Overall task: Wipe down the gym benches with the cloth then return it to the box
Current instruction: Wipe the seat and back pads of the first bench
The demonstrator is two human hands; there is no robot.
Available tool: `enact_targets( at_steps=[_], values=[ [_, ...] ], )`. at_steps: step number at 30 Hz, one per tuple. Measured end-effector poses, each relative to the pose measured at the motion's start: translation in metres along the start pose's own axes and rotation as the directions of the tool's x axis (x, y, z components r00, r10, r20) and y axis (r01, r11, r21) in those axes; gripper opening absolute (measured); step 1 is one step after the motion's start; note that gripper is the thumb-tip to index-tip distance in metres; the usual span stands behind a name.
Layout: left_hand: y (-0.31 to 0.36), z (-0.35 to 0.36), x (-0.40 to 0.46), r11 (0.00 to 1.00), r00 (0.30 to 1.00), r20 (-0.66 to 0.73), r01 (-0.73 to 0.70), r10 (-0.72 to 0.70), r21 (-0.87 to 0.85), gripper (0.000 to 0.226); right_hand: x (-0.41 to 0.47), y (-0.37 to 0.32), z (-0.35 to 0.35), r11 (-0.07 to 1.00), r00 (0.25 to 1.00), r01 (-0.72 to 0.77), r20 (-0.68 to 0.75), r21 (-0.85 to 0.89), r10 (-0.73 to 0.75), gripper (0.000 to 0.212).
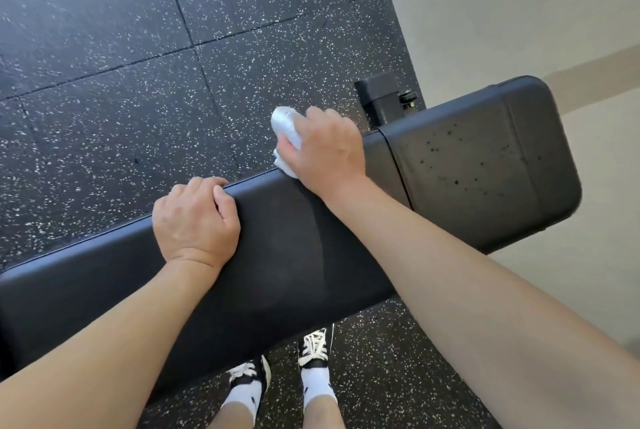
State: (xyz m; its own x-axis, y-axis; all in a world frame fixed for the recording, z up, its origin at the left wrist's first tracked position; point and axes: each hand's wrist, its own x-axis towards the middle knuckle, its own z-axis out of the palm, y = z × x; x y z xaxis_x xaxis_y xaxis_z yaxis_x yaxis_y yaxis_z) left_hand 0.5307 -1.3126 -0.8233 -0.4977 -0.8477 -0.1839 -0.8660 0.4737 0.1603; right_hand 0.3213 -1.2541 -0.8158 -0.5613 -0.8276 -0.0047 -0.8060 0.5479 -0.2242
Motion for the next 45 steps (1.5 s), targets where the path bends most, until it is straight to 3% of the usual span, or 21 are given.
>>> enact_targets(
  at_steps=[3, 6, 11, 18, 20, 23, 25, 28, 30, 31, 36, 41, 45],
  values=[
    [0.001, -0.002, 0.001, 1.0, 1.0, 0.023, 0.002, -0.002, -0.011, 0.047, 0.013, -0.047, 0.015, 0.988, 0.982, 0.156, 0.107, 0.006, -0.156, 0.032],
    [0.0, -0.004, 0.002, 1.0, 0.998, 0.058, 0.001, 0.0, -0.016, 0.047, 0.03, -0.068, 0.023, 0.982, 0.969, 0.19, 0.157, 0.017, -0.19, 0.034],
    [-0.002, -0.005, 0.001, 0.998, 0.999, 0.04, -0.016, 0.019, -0.055, 0.043, 0.037, -0.078, 0.028, 0.988, 0.972, 0.123, 0.188, 0.094, -0.139, 0.029],
    [-0.002, -0.003, 0.0, 1.0, 1.0, 0.01, 0.0, 0.0, -0.028, 0.051, 0.039, -0.07, 0.028, 0.992, 0.935, -0.04, 0.355, 0.119, -0.005, 0.035],
    [-0.001, -0.004, -0.001, 1.0, 1.0, 0.013, 0.005, -0.005, -0.003, 0.051, 0.031, -0.065, 0.022, 0.995, 0.952, 0.014, 0.303, 0.102, -0.044, 0.034],
    [0.002, -0.005, -0.003, 0.999, 0.999, 0.036, 0.028, -0.029, 0.019, 0.04, 0.0, -0.045, 0.005, 0.98, 0.985, 0.126, 0.102, 0.151, -0.142, 0.022],
    [0.01, -0.005, -0.005, 0.999, 0.999, 0.039, 0.031, -0.03, -0.014, 0.031, -0.031, -0.022, -0.005, 0.982, 0.988, 0.151, 0.008, 0.115, -0.153, 0.027],
    [0.047, -0.011, -0.016, 0.984, 0.986, 0.026, -0.162, 0.165, -0.075, 0.038, -0.091, 0.023, -0.015, 0.967, 0.965, 0.24, -0.131, 0.089, -0.228, 0.043],
    [0.087, -0.011, -0.022, 0.944, 0.948, 0.026, -0.311, 0.316, -0.11, 0.042, -0.133, 0.056, -0.022, 0.941, 0.947, 0.302, -0.156, 0.153, -0.279, 0.034],
    [0.108, -0.008, -0.023, 0.941, 0.947, 0.024, -0.316, 0.321, -0.121, 0.044, -0.152, 0.072, -0.026, 0.933, 0.948, 0.307, -0.14, 0.187, -0.284, 0.031],
    [0.184, 0.021, -0.036, 0.99, 0.996, -0.089, -0.022, 0.01, -0.138, 0.049, -0.212, 0.144, -0.055, 0.909, 0.984, 0.175, -0.053, 0.379, -0.168, 0.035],
    [0.186, 0.039, -0.036, 0.993, 0.978, -0.209, -0.004, -0.022, -0.121, 0.052, -0.187, 0.197, -0.082, 0.895, 0.975, 0.07, -0.218, 0.44, 0.031, 0.033],
    [0.189, 0.04, -0.036, 0.993, 0.972, -0.233, 0.0, -0.028, -0.119, 0.051, -0.149, 0.207, -0.063, 0.932, 0.959, -0.086, -0.224, 0.352, 0.173, 0.033]
  ],
)
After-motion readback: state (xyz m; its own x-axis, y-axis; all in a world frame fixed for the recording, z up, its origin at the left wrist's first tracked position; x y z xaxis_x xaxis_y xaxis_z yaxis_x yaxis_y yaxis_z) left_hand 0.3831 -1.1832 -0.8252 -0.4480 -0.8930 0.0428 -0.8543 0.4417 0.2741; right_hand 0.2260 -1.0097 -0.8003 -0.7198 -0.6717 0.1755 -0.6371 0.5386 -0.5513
